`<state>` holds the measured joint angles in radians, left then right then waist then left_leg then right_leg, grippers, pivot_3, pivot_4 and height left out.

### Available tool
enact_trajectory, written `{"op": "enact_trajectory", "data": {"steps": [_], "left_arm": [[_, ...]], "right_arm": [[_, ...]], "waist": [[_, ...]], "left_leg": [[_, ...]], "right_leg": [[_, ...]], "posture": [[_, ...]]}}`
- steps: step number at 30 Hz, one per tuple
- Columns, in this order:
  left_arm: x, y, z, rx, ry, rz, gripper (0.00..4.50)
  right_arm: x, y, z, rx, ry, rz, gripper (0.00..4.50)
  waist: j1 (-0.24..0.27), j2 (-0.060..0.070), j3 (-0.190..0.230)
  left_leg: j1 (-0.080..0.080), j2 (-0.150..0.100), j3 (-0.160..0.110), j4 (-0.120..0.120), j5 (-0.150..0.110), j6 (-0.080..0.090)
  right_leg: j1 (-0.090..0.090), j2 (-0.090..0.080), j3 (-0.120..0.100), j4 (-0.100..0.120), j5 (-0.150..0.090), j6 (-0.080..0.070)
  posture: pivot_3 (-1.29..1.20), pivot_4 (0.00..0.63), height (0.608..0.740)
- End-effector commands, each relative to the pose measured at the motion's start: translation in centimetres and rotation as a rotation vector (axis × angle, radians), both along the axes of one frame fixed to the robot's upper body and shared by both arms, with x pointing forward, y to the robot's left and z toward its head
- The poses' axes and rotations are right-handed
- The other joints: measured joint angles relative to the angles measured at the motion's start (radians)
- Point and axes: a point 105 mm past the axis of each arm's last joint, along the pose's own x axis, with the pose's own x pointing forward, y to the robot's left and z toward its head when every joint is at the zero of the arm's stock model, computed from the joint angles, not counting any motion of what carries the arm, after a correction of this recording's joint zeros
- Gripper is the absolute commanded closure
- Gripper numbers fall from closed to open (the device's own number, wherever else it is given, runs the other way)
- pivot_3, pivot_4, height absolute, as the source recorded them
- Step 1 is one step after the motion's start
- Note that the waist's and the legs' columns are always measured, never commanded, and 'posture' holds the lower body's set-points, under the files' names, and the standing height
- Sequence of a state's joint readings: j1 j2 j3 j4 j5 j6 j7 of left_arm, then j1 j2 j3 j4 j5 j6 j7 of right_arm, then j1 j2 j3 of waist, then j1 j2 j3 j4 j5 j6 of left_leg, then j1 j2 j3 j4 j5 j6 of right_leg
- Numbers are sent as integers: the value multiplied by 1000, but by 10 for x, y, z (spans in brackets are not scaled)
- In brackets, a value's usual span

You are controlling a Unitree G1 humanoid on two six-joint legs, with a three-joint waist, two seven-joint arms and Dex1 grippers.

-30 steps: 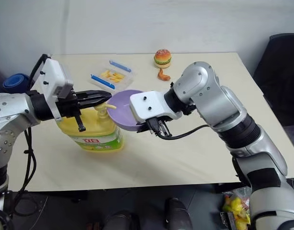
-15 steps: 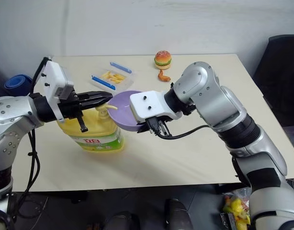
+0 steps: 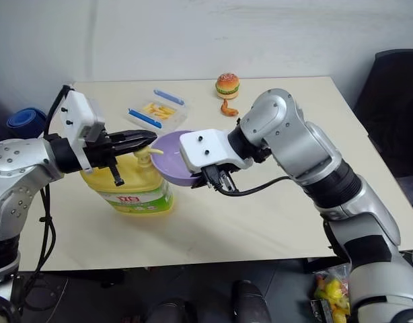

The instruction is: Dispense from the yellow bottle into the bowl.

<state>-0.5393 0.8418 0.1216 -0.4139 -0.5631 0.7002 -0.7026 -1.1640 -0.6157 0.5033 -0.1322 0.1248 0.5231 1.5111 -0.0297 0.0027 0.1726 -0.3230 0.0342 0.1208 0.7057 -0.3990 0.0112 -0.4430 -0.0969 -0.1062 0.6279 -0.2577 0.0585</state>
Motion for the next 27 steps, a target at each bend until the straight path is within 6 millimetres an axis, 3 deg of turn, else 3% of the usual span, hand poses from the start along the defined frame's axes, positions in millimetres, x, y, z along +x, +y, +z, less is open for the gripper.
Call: {"op": "enact_trajectory", "data": {"steps": [1,3,6,9,15,20,23,27], "left_arm": [[9,8,-75,80,297,49,4416],[9,7,-75,74,293,46,4416],[11,4,-51,-7,258,20,4416],[7,1,-19,-75,196,-41,4416],[-21,6,71,-225,50,-203,4416],[-40,17,106,-199,-12,-261,2974],[-48,26,110,-155,-14,-264,2098],[-67,36,109,-103,56,-324,960]], "right_arm": [[-9,7,19,27,-63,58,4500],[-10,7,19,27,-63,57,4500],[-10,6,18,28,-62,53,4500],[-9,5,17,32,-66,48,4500],[-11,-12,4,39,-49,13,4500],[-11,-29,-14,59,-18,-55,4500],[-7,-40,-29,90,4,-128,4500],[14,-67,-57,105,-54,-292,4500]], "waist": [[0,1,-1],[1,1,-1],[1,1,-2],[1,0,-2],[1,-7,3],[1,-8,4],[2,-10,5],[2,-12,7]], "left_leg": [[1,0,0,-1,0,0],[1,0,1,-2,0,0],[3,0,1,-3,0,0],[3,0,1,-3,0,0],[-9,1,-3,-3,1,-1],[-20,-3,-2,-4,1,0],[-21,-4,-2,-4,1,0],[-21,-3,-2,-2,2,-1]], "right_leg": [[0,0,0,0,0,0],[0,0,0,0,0,0],[1,0,1,-1,0,0],[2,0,0,-1,0,-1],[-7,1,-4,-1,0,0],[-17,3,-10,-2,0,0],[-19,4,-14,-2,0,0],[-18,5,-14,-1,0,0]], "posture": [[0,150,740],[0,150,740],[0,150,740],[0,150,740],[0,150,740],[0,150,740],[0,150,740],[0,150,740]]}}
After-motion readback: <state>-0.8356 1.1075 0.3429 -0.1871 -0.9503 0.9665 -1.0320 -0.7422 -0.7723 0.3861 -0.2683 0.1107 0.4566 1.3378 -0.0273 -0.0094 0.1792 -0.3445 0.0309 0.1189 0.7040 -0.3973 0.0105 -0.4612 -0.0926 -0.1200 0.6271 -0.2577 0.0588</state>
